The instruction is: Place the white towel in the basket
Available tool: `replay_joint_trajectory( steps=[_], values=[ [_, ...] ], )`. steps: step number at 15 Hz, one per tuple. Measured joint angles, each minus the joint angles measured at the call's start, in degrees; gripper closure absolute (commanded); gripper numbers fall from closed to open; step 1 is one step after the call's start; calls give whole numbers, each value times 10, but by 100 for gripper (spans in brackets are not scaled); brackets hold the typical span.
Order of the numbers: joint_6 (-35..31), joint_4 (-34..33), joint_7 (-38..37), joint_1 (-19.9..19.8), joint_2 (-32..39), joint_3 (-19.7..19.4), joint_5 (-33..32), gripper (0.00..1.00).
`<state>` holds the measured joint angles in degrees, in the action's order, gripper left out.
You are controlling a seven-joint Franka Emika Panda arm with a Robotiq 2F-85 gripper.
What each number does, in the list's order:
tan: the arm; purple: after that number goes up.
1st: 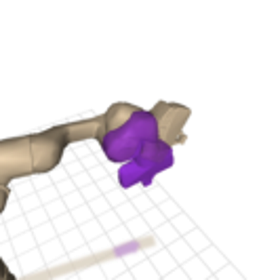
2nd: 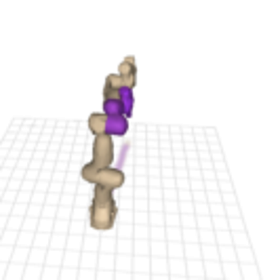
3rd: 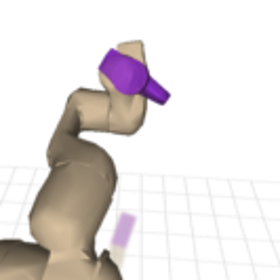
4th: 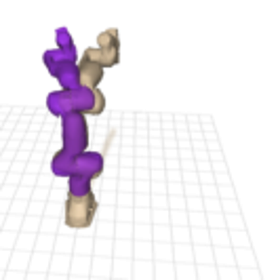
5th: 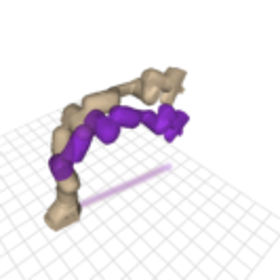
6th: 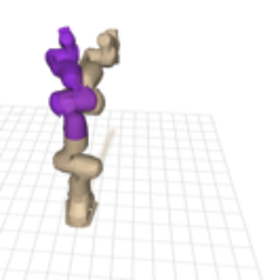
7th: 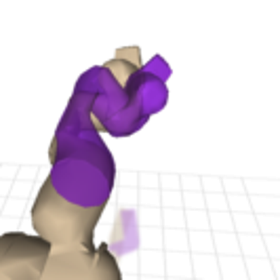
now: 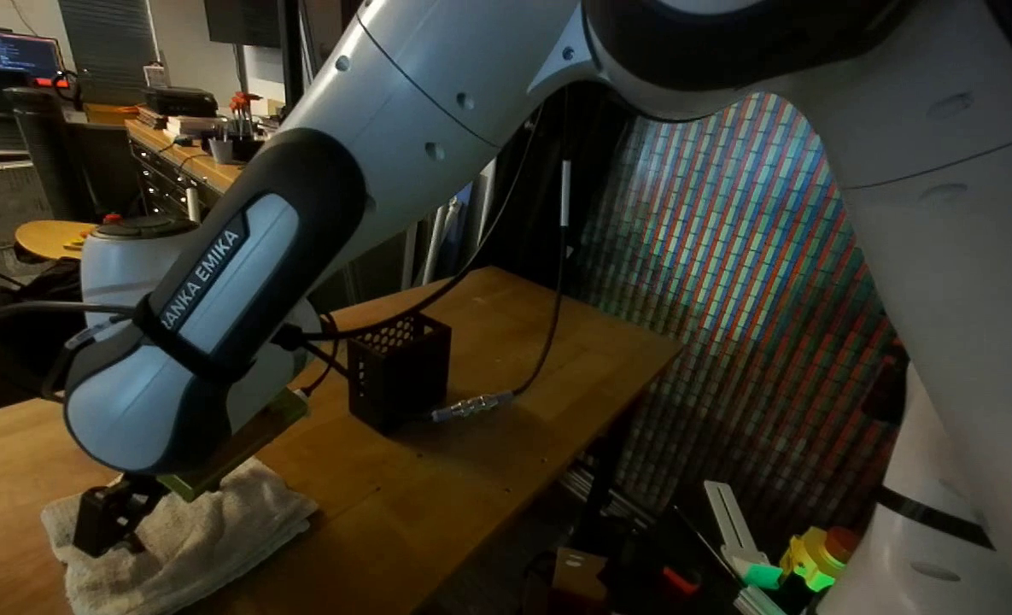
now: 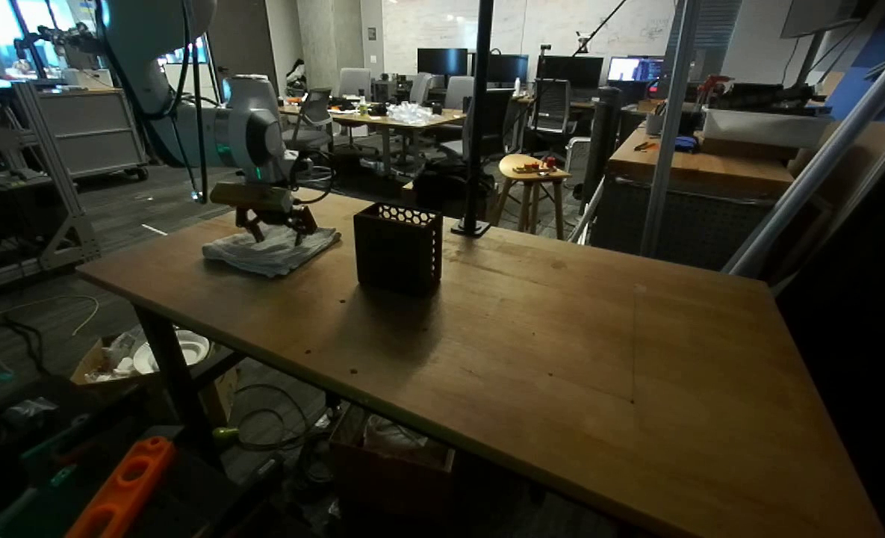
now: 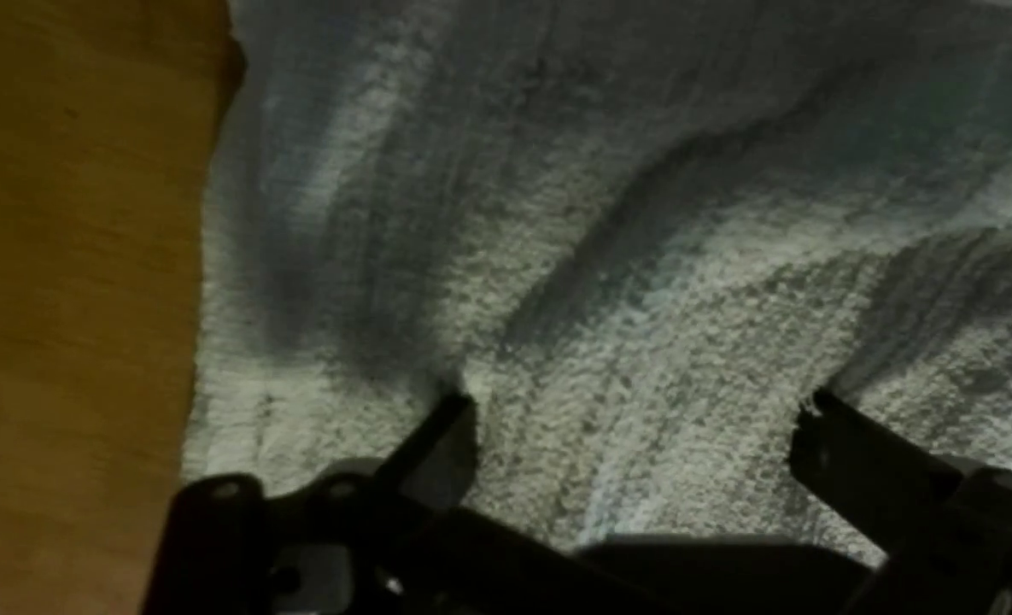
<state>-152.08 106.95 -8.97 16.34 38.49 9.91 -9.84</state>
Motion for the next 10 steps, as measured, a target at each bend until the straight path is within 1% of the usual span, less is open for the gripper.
replay_joint_trajectory(
  steps=[2,3,4,10],
  values=[
    [-1,0,25,-3,4,8,12,30],
    [-1,1,36,-4,6,13,19,36],
    [-1,2,46,-5,8,19,27,47],
    [-3,19,81,-14,5,64,80,91]
  ],
)
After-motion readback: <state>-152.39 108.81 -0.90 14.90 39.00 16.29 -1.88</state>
